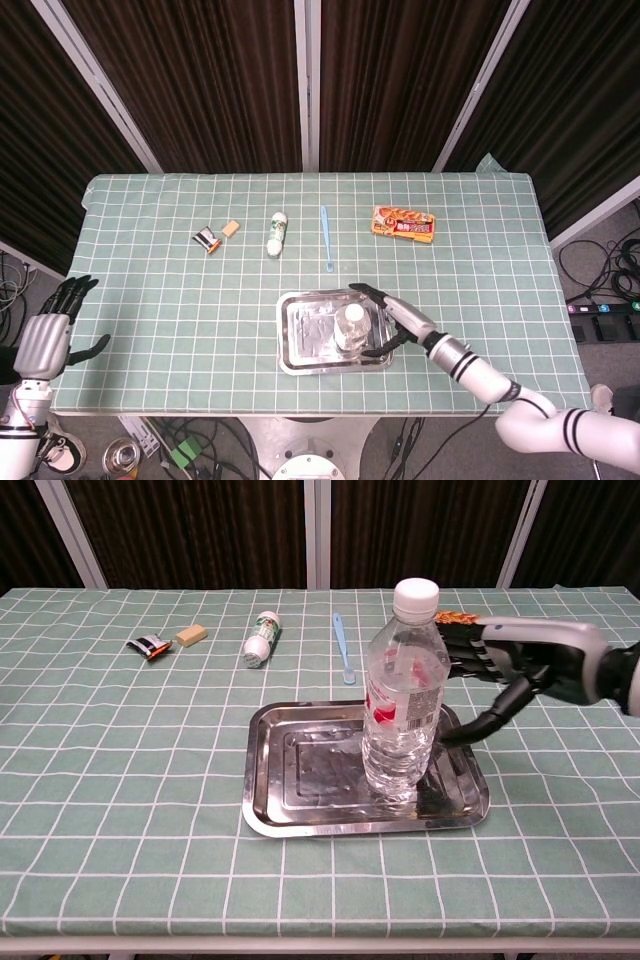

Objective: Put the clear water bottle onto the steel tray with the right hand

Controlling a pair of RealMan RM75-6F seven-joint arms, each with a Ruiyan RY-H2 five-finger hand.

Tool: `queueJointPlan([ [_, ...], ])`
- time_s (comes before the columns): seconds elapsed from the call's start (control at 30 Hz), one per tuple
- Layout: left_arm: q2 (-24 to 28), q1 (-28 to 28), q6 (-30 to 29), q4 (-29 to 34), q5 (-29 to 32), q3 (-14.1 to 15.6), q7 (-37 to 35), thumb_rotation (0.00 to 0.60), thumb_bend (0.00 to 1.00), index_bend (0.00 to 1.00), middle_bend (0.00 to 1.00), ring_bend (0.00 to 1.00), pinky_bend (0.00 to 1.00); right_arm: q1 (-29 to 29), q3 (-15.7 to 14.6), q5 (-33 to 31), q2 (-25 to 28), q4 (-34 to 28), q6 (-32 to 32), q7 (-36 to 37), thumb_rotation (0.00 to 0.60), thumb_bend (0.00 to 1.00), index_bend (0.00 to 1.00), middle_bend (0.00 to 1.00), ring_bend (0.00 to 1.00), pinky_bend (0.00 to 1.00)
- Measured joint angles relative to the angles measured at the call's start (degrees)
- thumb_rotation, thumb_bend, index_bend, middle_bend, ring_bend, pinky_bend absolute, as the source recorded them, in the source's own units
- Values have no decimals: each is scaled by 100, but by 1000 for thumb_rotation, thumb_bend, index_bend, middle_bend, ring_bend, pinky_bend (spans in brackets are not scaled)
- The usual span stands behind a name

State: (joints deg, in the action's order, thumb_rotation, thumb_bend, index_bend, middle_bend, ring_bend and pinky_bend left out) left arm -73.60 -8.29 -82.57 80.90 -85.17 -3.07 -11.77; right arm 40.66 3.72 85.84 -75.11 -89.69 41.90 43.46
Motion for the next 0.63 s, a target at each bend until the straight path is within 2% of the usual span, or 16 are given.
queueJointPlan([
  [0.13,-6,-24,35,16,5,-7,38,600,256,163,180,87,189,1,-165,-352,1000,-355,-296,-1176,600,0,0,0,0,0],
  [0.2,-17,-33,46,14,6,-7,62,600,257,163,180,87,188,-92,-218,-592,1207,-484,-155,-1900,600,0,0,0,0,0],
  [0.27,-23,-36,55,18,12,-7,84,600,257,163,180,87,188,-276,-261,-875,1297,-619,262,-2875,600,0,0,0,0,0],
  [0.33,-13,-41,55,36,14,-13,117,600,257,163,180,87,188,-518,-290,-1066,1284,-687,944,-3863,600,0,0,0,0,0],
  [0.43,26,-47,44,79,18,-30,152,600,256,163,180,87,188,-931,-334,-1123,1138,-600,2185,-4936,600,0,0,2,0,0],
  [0.53,45,-58,56,78,36,-47,146,600,256,163,180,87,188,-1401,-385,-1053,903,-292,3375,-5441,600,0,0,5,0,0],
  [0.63,34,-68,66,58,43,-55,122,600,256,163,180,87,188,-1730,-426,-999,700,-1,4082,-5423,600,0,0,5,0,0],
])
